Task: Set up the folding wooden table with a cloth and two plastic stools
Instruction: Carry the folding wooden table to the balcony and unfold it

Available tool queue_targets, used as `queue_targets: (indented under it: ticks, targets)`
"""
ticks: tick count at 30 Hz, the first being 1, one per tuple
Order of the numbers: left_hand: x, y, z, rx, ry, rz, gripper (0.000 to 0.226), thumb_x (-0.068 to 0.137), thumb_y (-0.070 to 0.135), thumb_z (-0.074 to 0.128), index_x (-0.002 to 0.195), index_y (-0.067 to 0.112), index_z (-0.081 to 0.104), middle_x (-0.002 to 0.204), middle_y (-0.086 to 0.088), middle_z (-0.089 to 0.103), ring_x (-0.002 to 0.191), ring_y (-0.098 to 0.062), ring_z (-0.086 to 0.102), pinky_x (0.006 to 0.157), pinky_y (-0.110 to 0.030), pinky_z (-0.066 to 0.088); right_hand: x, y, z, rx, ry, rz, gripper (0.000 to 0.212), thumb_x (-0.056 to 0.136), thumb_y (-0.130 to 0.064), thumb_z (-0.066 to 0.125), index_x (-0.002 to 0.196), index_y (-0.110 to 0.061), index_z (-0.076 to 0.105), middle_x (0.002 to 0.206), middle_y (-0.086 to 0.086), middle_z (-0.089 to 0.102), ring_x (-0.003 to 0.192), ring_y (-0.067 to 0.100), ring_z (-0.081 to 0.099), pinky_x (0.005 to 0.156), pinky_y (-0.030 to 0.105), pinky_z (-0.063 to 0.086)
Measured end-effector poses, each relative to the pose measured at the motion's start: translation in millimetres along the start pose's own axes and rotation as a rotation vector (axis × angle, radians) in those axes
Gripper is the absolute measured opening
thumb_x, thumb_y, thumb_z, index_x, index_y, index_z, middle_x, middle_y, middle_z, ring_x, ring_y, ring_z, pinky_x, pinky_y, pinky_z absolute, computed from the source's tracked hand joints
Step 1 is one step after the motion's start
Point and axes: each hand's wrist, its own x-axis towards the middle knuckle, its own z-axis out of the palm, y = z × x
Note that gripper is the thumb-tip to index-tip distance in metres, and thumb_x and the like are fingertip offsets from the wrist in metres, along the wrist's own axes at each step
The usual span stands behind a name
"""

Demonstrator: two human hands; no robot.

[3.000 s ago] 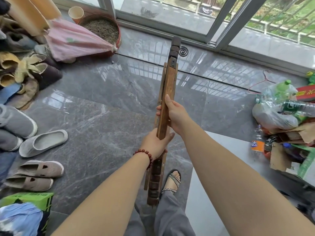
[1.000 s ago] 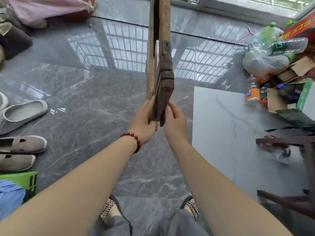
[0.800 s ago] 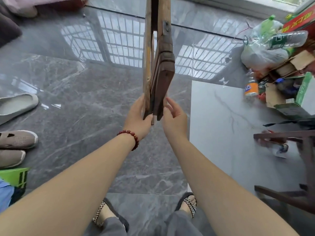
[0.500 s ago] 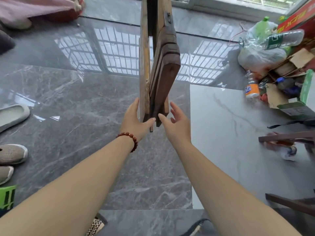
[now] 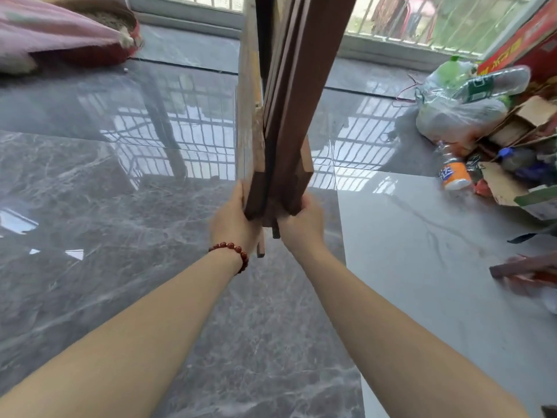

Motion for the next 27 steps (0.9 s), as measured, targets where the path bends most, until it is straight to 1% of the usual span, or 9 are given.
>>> queue_targets:
  ticks: [4,6,8,11,16,18,22,25,27]
  targets:
    - [-1,-12,14,-0.031,-0.009,0.078,0.030,0.090,0.028,0.049,0.120,0.030,0.049,0.076,0.002,0.063,0.071,-0.022,0.060,0.059,-0.032,0.048,2,24,3,-0.021,0.018,-0.055,0.026,0.085,-0.010,0.062,0.079,-0.033,0.054,0.071,-0.013,0.060,0.069,0.005,0.059,0.060,0.018,0.054]
    - [-2,-11,17,0.007,-0.010,0.111,0.034,0.091,0.031,0.048,0.125,0.032,0.045,0.080,-0.001,0.066,0.073,-0.024,0.061,0.064,-0.035,0.052,2,32,1,-0.012,0.035,-0.078,0.026,0.085,-0.009,0.060,0.076,-0.032,0.052,0.069,-0.011,0.059,0.067,0.005,0.058,0.055,0.014,0.050]
    - [-4,-8,19,0.008,-0.003,0.131,0.030,0.091,0.036,0.048,0.120,0.029,0.047,0.082,-0.001,0.067,0.072,-0.021,0.062,0.060,-0.032,0.052,3,39,-2,0.011,0.057,-0.087,0.019,0.086,-0.013,0.058,0.079,-0.029,0.054,0.069,-0.009,0.060,0.067,0.008,0.061,0.054,0.018,0.051]
    - [-5,-4,26,0.017,-0.010,0.135,0.025,0.091,0.036,0.048,0.114,0.027,0.051,0.086,0.002,0.067,0.064,-0.009,0.054,0.050,-0.020,0.038,4,44,-8,0.039,0.075,-0.099,0.015,0.084,-0.011,0.058,0.081,-0.026,0.054,0.072,-0.005,0.062,0.068,0.012,0.062,0.055,0.022,0.051]
    - [-16,-1,24,0.032,0.014,0.102,0.024,0.089,0.041,0.049,0.105,0.026,0.055,0.088,0.004,0.067,0.073,-0.015,0.057,0.052,-0.019,0.033,-10,44,-16,0.073,0.078,-0.076,0.023,0.082,-0.005,0.056,0.076,-0.027,0.053,0.068,-0.007,0.059,0.061,0.005,0.057,0.053,0.017,0.047]
    - [-24,-4,21,0.047,0.002,0.111,0.024,0.089,0.040,0.049,0.110,0.030,0.055,0.092,0.006,0.068,0.077,-0.013,0.057,0.053,-0.017,0.035,-18,49,-20,0.083,0.080,-0.062,0.021,0.083,-0.006,0.056,0.078,-0.026,0.055,0.067,-0.005,0.062,0.060,0.007,0.061,0.053,0.023,0.052]
    - [-33,-8,16,0.086,0.007,0.102,0.036,0.088,0.038,0.052,0.125,0.036,0.053,0.105,0.010,0.067,0.086,-0.014,0.057,0.059,-0.021,0.038,-26,56,-31,0.050,0.118,-0.092,0.021,0.084,-0.004,0.058,0.088,-0.024,0.056,0.070,-0.007,0.062,0.062,0.006,0.064,0.049,0.021,0.053]
    - [-38,-9,12,0.030,0.017,0.071,0.027,0.087,0.037,0.053,0.113,0.034,0.060,0.104,0.010,0.068,0.084,-0.017,0.062,0.068,-0.026,0.047,-28,58,-32,0.041,0.108,-0.097,0.024,0.083,-0.004,0.059,0.093,-0.026,0.056,0.074,-0.009,0.063,0.073,0.016,0.067,0.058,0.031,0.058]
    - [-42,-9,10,0.019,0.023,0.065,0.024,0.087,0.038,0.053,0.109,0.034,0.062,0.102,0.010,0.068,0.085,-0.019,0.063,0.075,-0.031,0.051,-33,56,-24,0.062,0.078,-0.098,0.026,0.083,-0.003,0.059,0.092,-0.028,0.057,0.071,-0.010,0.063,0.070,0.012,0.066,0.058,0.032,0.058]
